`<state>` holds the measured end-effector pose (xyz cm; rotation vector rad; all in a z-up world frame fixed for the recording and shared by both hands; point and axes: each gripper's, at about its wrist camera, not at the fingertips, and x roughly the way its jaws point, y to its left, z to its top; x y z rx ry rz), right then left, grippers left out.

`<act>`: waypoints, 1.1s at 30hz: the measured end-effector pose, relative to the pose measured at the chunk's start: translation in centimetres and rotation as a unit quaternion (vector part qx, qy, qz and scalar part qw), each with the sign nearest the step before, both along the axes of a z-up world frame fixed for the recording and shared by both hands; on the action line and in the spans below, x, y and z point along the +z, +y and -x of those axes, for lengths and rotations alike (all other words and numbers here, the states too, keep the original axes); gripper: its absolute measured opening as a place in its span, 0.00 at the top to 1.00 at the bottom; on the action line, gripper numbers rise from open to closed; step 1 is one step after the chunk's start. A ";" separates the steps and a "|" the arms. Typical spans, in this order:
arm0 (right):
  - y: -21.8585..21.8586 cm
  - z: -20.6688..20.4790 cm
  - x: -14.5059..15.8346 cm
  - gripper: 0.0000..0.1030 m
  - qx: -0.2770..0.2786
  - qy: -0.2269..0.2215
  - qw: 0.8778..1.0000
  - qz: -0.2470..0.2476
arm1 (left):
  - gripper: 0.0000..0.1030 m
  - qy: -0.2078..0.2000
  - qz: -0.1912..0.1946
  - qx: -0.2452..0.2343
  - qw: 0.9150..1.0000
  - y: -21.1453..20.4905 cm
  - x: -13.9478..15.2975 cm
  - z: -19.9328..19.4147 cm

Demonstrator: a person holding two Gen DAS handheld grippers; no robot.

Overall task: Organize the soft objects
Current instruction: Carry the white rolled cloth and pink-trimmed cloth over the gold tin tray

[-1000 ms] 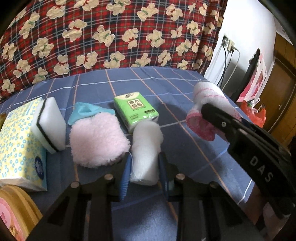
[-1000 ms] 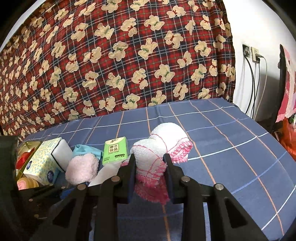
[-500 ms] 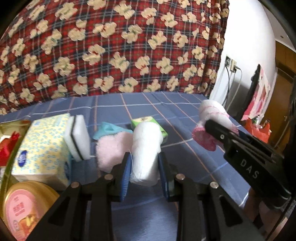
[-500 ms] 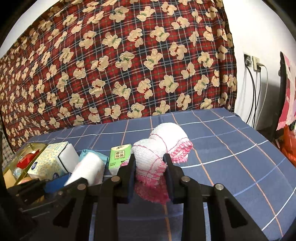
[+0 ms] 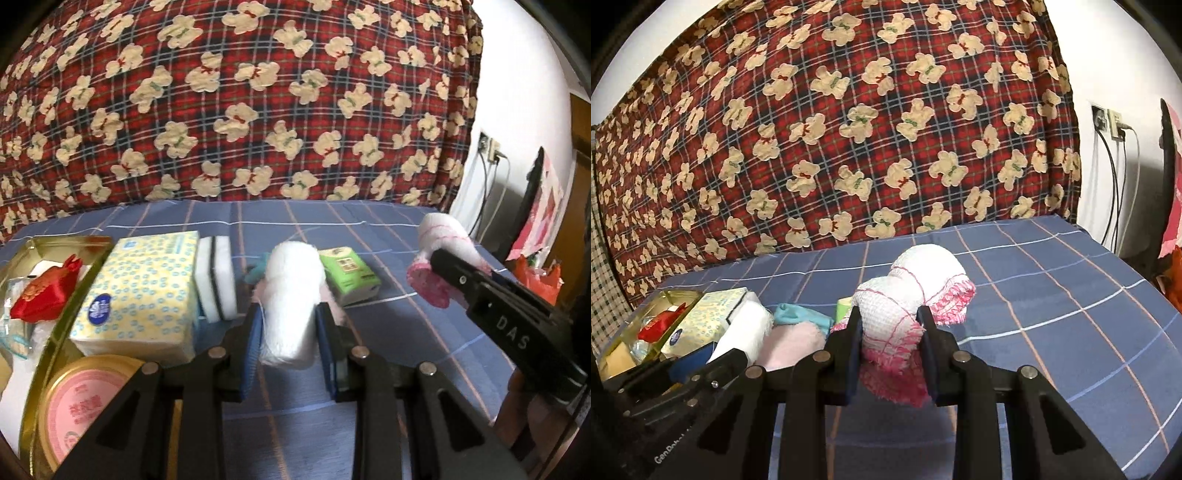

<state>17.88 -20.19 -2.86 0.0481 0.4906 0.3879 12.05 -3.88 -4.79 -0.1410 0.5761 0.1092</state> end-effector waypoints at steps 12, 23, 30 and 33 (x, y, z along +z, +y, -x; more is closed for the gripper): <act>3.0 0.9 0.2 0.70 0.026 -0.031 0.999 0.011 | 0.73 -0.030 -0.031 0.028 0.999 0.1 0.7 1.4; 4.6 1.4 0.3 0.70 0.045 -0.044 0.998 0.010 | 0.73 -0.038 -0.021 0.056 0.998 1.9 0.9 1.5; 5.7 1.9 0.4 0.70 0.058 -0.058 0.997 0.012 | 0.73 -0.042 -0.007 0.072 0.996 3.2 0.8 1.9; 6.1 2.1 0.4 0.70 0.064 -0.062 0.996 0.014 | 0.73 -0.044 -0.007 0.078 0.996 3.5 0.8 2.0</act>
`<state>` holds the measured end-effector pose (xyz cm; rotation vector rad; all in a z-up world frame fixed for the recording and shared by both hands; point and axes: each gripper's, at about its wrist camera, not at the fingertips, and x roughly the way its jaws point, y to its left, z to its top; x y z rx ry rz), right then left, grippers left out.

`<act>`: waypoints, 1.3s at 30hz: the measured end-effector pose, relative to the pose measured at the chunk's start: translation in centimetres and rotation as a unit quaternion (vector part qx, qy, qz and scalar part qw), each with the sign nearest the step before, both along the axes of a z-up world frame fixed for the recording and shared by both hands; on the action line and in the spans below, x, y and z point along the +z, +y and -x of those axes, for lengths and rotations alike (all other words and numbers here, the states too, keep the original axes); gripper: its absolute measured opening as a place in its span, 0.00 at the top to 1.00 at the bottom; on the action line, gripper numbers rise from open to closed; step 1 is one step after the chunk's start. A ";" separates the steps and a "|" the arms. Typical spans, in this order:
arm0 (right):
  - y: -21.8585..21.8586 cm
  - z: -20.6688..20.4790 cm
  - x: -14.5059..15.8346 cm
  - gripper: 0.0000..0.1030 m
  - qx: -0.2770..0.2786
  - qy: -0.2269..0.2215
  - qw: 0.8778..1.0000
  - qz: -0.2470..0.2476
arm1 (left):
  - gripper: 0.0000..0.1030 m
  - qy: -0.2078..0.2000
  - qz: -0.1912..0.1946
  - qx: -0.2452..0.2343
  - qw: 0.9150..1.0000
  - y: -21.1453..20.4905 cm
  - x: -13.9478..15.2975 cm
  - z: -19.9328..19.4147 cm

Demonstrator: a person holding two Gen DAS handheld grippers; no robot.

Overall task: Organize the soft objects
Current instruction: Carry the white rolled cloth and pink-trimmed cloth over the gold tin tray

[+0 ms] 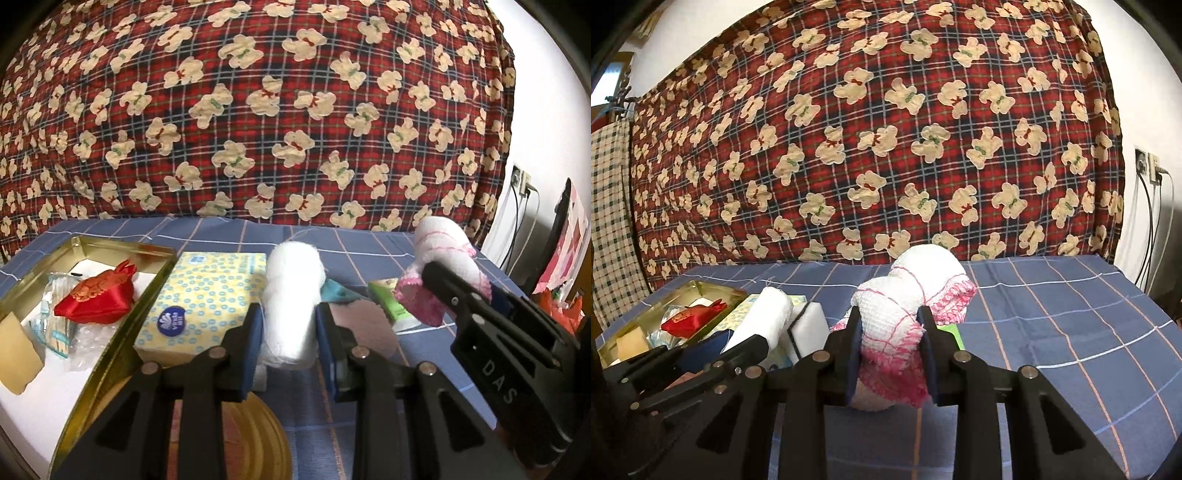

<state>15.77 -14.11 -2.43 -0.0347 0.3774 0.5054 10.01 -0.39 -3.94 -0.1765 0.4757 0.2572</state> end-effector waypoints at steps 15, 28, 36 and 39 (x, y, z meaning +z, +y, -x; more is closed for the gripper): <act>1.3 0.6 0.0 0.69 0.007 -0.009 1.000 0.007 | 0.73 -0.010 0.011 0.026 1.000 1.9 0.1 0.7; 2.7 1.3 0.0 0.69 0.015 -0.016 1.000 0.011 | 0.73 -0.019 0.017 0.041 0.999 2.6 0.2 1.3; 3.0 1.6 0.1 0.69 0.026 -0.021 0.999 0.008 | 0.73 -0.030 0.016 0.053 0.998 3.1 0.4 1.9; 3.1 1.7 0.1 0.69 0.027 -0.021 0.999 0.007 | 0.73 -0.032 0.022 0.056 0.998 3.4 0.4 2.0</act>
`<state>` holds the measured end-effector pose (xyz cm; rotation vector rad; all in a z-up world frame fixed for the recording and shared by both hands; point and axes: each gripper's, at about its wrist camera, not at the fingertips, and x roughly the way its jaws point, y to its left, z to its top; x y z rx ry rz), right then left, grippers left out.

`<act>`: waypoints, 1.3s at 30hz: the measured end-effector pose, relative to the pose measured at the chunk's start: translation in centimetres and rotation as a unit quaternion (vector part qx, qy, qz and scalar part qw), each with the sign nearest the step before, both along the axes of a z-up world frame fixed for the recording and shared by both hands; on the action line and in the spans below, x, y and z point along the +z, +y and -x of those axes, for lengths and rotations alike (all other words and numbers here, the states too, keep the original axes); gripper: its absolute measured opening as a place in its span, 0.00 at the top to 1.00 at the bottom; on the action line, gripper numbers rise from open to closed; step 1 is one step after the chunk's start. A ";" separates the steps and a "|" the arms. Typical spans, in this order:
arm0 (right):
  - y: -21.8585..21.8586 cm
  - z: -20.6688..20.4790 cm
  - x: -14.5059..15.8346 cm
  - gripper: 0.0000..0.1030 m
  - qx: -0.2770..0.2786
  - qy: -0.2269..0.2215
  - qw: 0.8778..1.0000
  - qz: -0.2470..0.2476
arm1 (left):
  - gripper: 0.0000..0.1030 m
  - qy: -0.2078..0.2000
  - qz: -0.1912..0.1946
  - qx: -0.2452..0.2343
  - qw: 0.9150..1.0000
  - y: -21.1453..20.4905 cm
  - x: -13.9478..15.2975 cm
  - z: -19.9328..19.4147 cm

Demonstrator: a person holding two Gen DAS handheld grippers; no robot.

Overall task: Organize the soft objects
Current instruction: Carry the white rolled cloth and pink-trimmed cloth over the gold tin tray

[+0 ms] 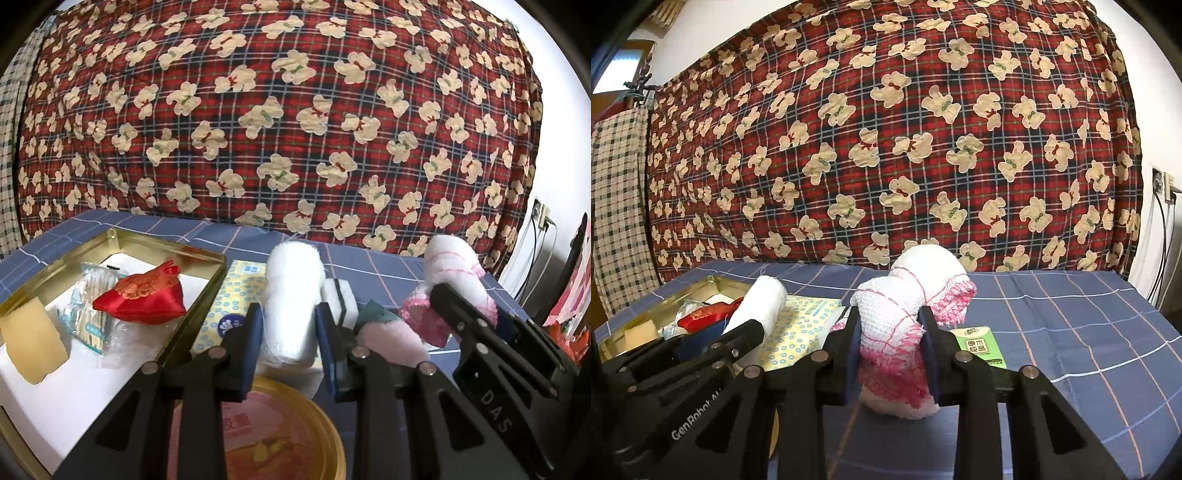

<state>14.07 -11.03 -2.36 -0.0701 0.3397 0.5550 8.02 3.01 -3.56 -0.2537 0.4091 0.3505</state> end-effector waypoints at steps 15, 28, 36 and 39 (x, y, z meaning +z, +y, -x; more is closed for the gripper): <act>1.4 0.8 0.1 0.68 0.011 -0.008 1.000 0.003 | 0.73 -0.012 0.003 0.024 1.000 0.8 0.1 0.9; 2.6 1.3 0.0 0.68 0.021 -0.009 1.000 0.006 | 0.73 -0.023 0.002 0.041 0.999 1.5 0.2 1.8; 3.2 1.8 0.0 0.68 0.027 -0.014 1.000 0.008 | 0.73 -0.032 0.012 0.049 0.998 2.0 0.2 2.4; 3.5 2.0 0.0 0.68 0.028 -0.015 0.999 0.008 | 0.73 -0.033 0.012 0.046 0.998 2.2 0.2 2.6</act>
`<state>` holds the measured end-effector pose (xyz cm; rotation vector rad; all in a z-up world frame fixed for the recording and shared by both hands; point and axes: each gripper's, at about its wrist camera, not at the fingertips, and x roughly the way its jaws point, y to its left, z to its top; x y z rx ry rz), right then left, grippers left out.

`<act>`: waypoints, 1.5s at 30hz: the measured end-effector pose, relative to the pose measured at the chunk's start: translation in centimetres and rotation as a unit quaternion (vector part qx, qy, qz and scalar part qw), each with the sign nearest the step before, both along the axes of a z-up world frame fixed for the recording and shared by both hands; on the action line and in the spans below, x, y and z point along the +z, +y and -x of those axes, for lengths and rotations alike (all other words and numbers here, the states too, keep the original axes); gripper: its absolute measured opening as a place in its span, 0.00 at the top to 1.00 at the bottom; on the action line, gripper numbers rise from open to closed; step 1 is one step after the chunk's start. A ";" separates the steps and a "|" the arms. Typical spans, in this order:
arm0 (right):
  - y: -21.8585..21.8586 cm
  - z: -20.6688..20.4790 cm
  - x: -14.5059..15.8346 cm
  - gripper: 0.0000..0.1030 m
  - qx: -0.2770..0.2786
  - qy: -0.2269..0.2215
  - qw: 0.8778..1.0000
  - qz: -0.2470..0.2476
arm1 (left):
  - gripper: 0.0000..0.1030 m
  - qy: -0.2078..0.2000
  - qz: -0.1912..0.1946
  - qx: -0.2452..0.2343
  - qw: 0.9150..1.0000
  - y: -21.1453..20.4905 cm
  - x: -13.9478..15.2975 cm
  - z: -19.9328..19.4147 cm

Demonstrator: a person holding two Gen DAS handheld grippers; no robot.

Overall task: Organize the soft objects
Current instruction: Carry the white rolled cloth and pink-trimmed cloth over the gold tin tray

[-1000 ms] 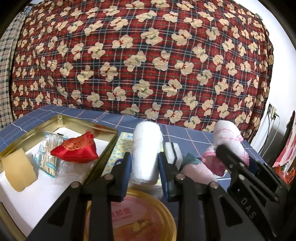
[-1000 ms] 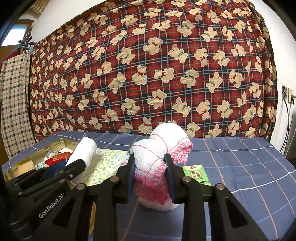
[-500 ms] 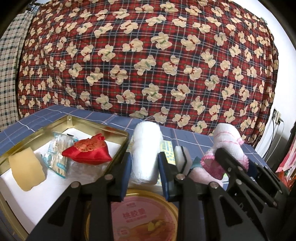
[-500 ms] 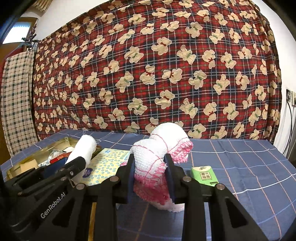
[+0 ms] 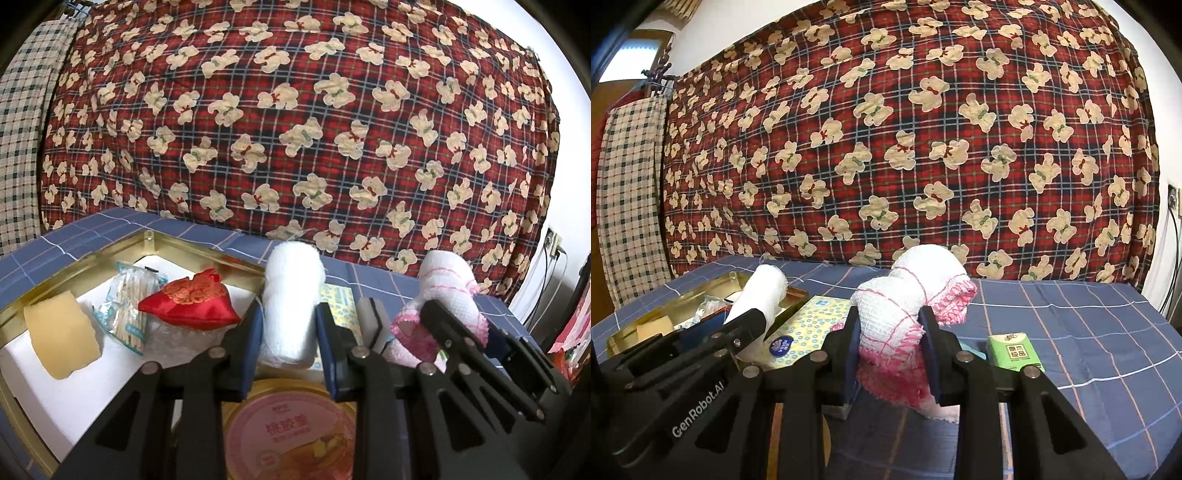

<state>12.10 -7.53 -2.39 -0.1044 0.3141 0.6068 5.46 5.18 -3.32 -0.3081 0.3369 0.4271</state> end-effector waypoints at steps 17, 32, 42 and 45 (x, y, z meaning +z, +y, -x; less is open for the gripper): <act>0.6 0.7 0.1 0.67 0.006 -0.006 1.000 -0.004 | 0.73 -0.015 0.009 0.002 1.000 0.8 0.2 1.1; 1.5 0.6 0.3 0.67 0.027 0.004 1.000 -0.006 | 0.73 -0.014 0.015 -0.018 1.000 1.3 0.2 1.2; 3.3 0.8 1.2 0.67 0.052 0.012 0.998 -0.012 | 0.73 -0.013 0.007 -0.031 0.999 2.4 1.5 2.6; 4.3 1.0 1.8 0.66 0.068 0.013 0.998 -0.011 | 0.73 -0.009 0.016 -0.039 0.999 3.2 1.9 3.2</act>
